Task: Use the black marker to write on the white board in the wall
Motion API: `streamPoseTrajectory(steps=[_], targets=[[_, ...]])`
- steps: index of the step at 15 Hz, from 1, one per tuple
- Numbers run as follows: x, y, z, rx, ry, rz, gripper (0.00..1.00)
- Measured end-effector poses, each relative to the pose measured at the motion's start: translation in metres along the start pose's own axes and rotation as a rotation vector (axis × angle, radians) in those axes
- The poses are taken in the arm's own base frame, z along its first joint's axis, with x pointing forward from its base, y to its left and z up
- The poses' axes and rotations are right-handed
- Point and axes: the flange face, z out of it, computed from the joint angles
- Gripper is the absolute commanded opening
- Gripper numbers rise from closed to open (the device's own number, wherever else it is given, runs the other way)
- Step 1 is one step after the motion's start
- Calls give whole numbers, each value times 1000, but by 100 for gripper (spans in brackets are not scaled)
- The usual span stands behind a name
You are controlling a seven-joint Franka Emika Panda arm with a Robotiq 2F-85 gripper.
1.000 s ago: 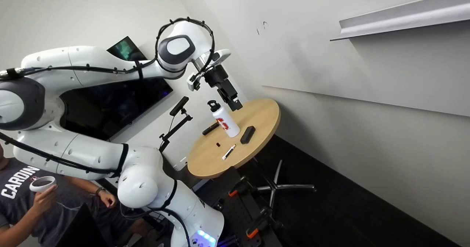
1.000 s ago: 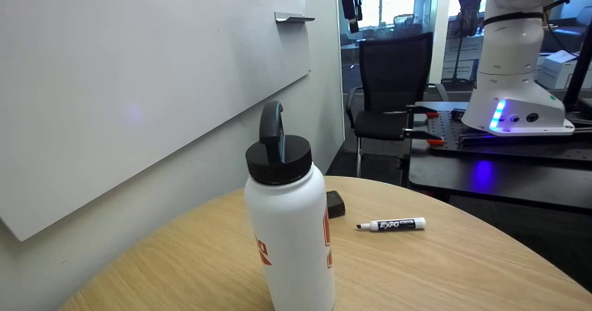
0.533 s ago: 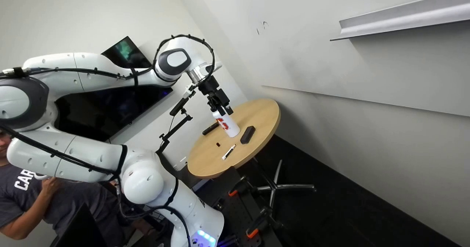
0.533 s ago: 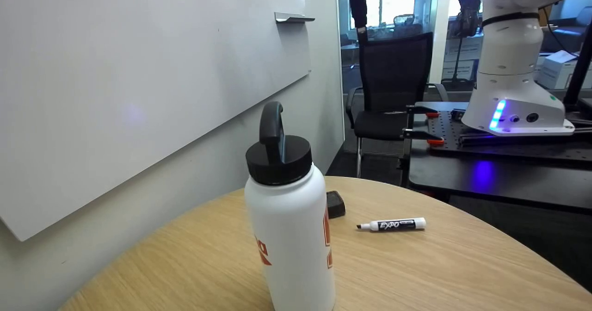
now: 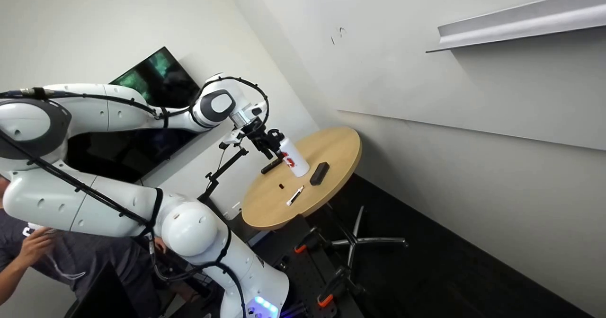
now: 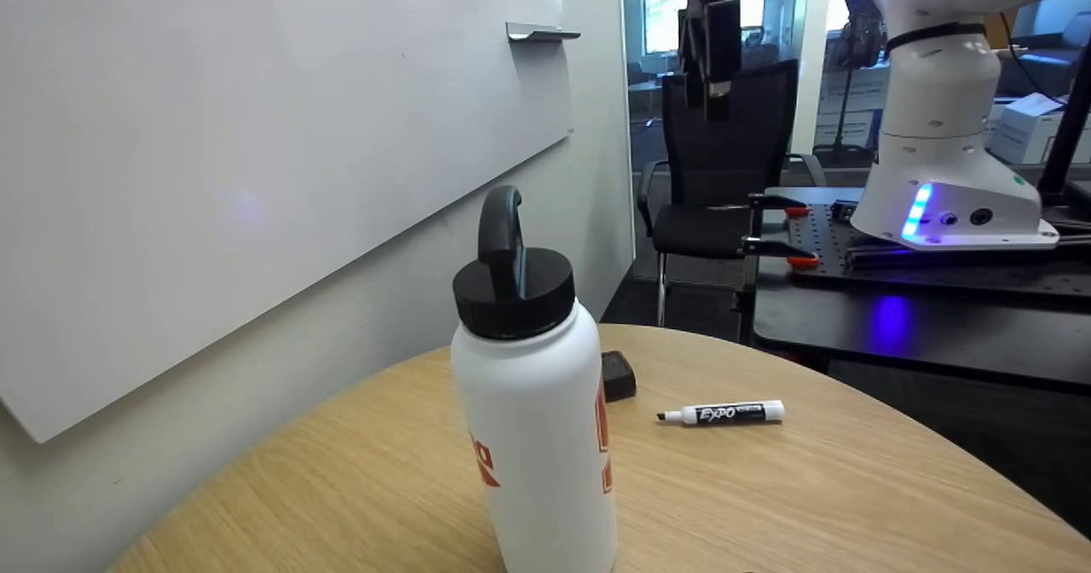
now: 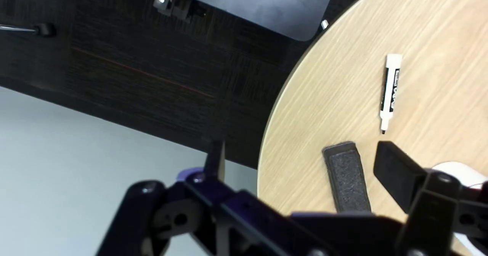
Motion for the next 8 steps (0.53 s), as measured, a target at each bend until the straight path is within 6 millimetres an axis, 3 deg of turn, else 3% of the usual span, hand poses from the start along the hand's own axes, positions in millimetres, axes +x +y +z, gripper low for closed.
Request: streamPoseTrajectory(steps=[5,8], targets=[[0,1,0,1,-1,0,100],[-3,-15,10,-1,47,-28,100]])
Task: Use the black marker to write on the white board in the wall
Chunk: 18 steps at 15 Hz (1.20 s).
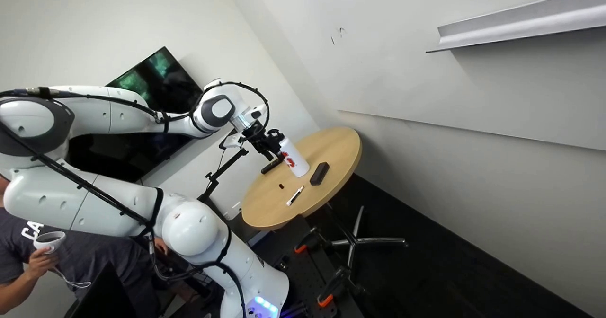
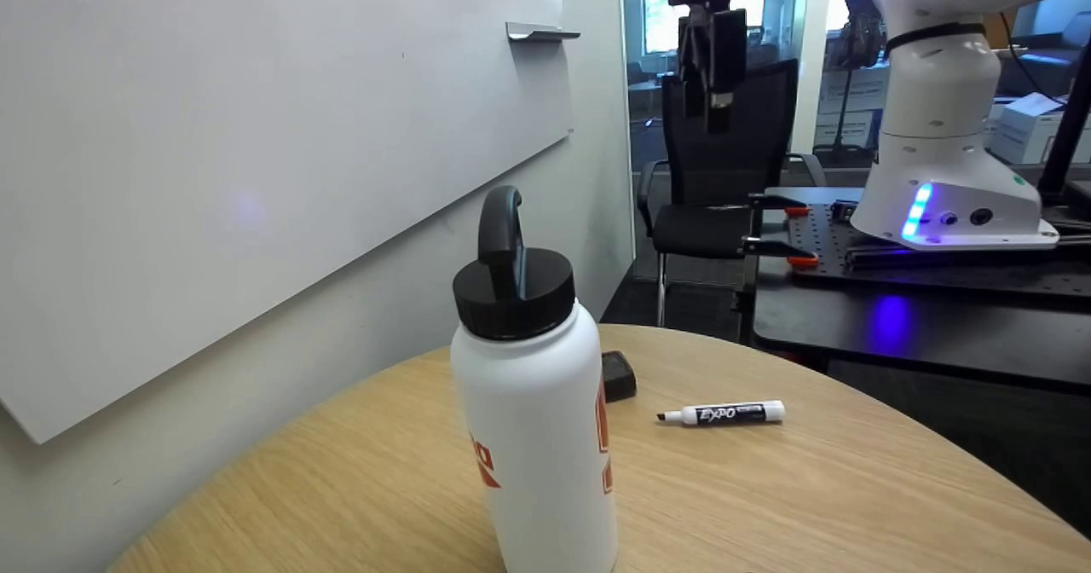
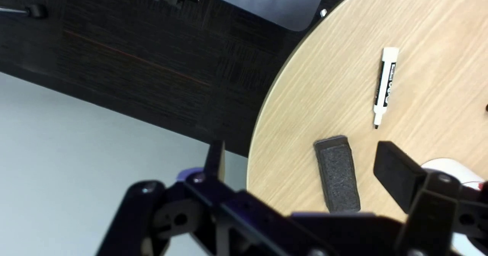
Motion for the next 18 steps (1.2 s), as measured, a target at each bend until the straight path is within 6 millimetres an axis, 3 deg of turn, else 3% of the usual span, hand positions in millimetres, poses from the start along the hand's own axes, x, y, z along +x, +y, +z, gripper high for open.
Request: streamPoseTrajectory(steps=[6,10,13,18], targets=[[-35,-67,56,56,173,-12,100],[-49,-103,91,116,182,12,100],[-48,-100,112,88,141,8,100],[-44,-97,113,85,139,15,100]])
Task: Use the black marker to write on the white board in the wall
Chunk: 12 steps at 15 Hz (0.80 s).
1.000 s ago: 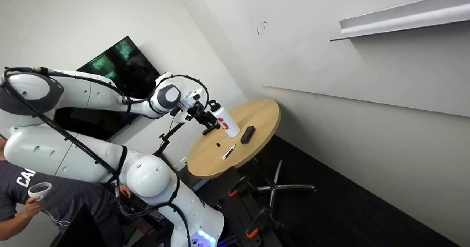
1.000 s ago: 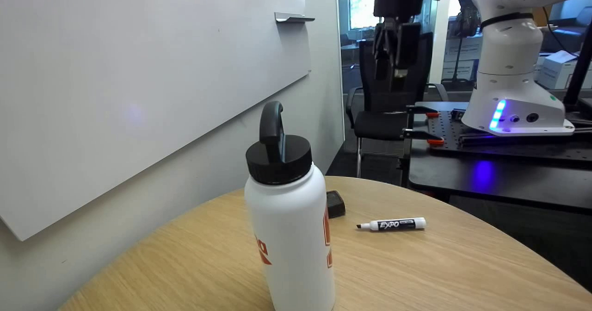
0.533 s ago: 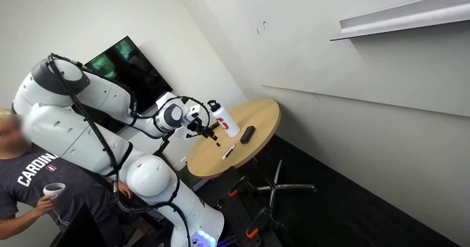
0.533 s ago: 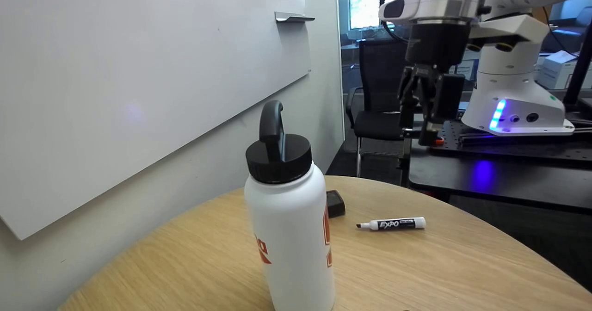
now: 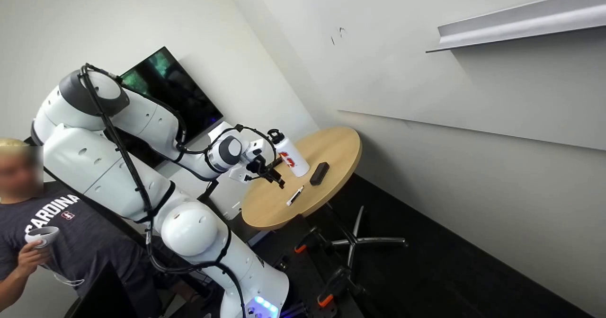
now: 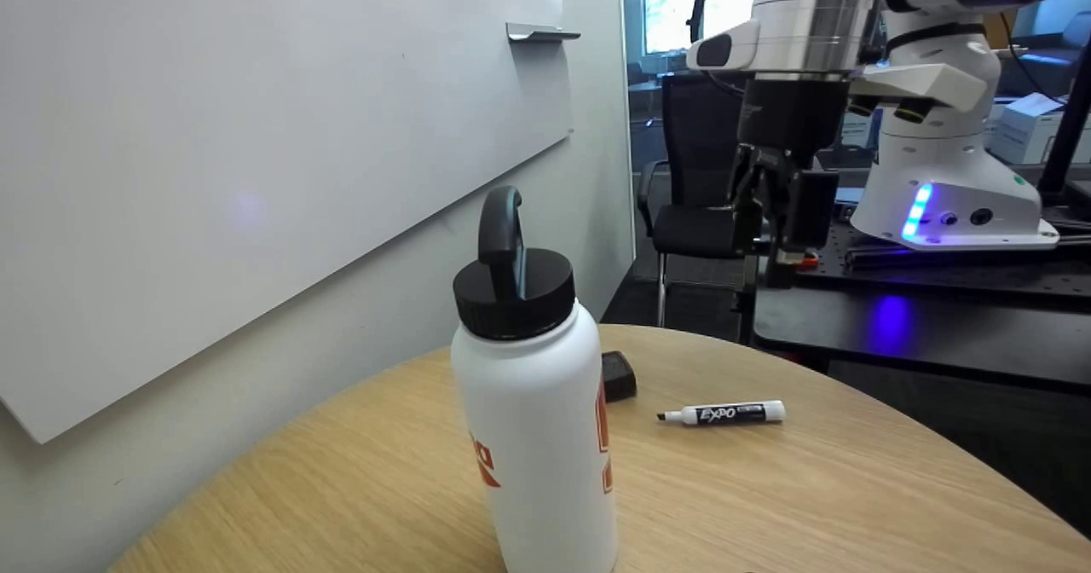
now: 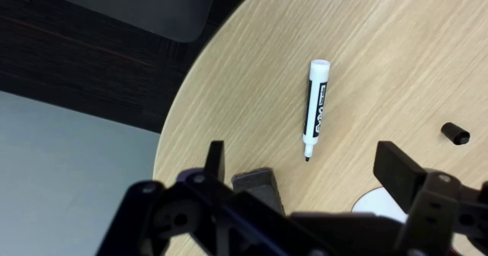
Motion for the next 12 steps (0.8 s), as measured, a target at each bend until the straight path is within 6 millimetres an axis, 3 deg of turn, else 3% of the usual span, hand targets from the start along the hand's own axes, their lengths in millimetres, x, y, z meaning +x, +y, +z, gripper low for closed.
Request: streamPoseTrajectory(steps=[12], targets=[[-6,-21,6,-7,61,16,100]])
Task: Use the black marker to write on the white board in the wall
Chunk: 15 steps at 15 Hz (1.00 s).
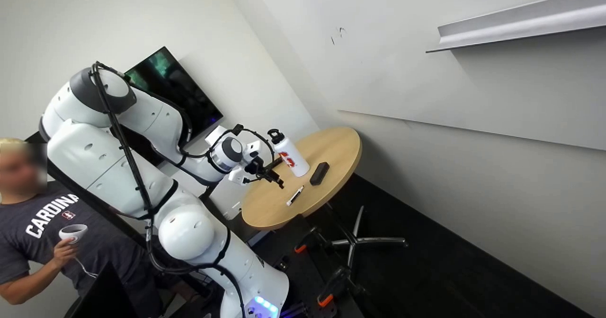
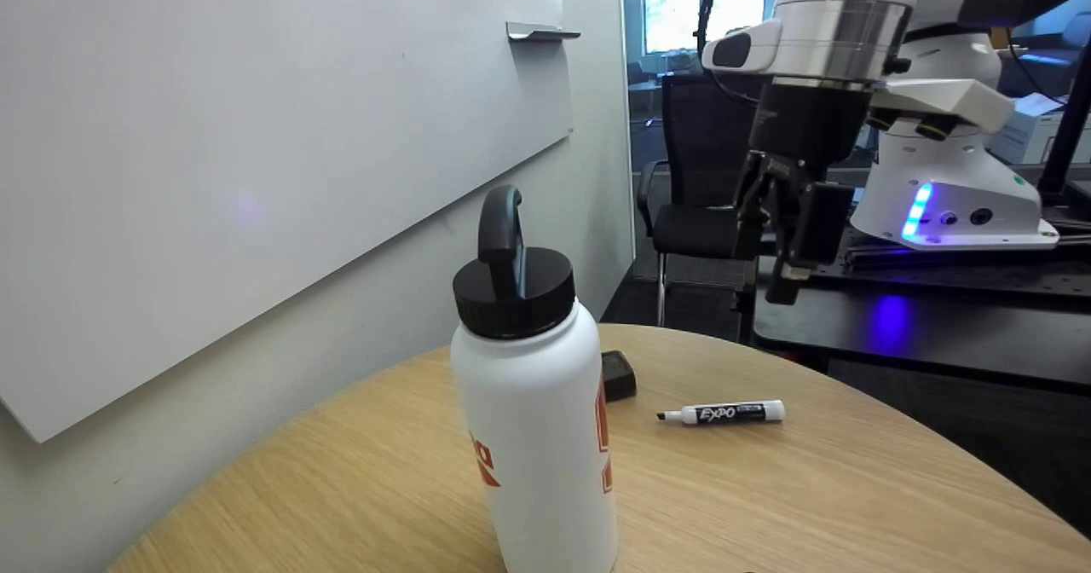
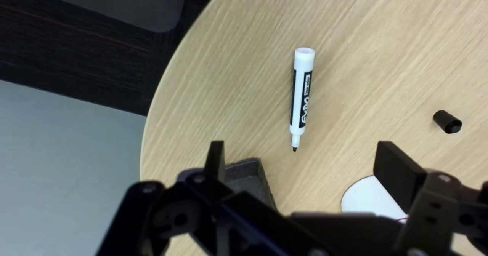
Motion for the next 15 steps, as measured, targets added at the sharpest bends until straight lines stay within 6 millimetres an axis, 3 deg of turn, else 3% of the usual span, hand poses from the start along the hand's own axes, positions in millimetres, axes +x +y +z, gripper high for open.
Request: streamPoseTrajectory(steps=[7,15], targets=[[8,-15,20,18,-39,-47,100],[16,-35,61,43,-102,-48,100]])
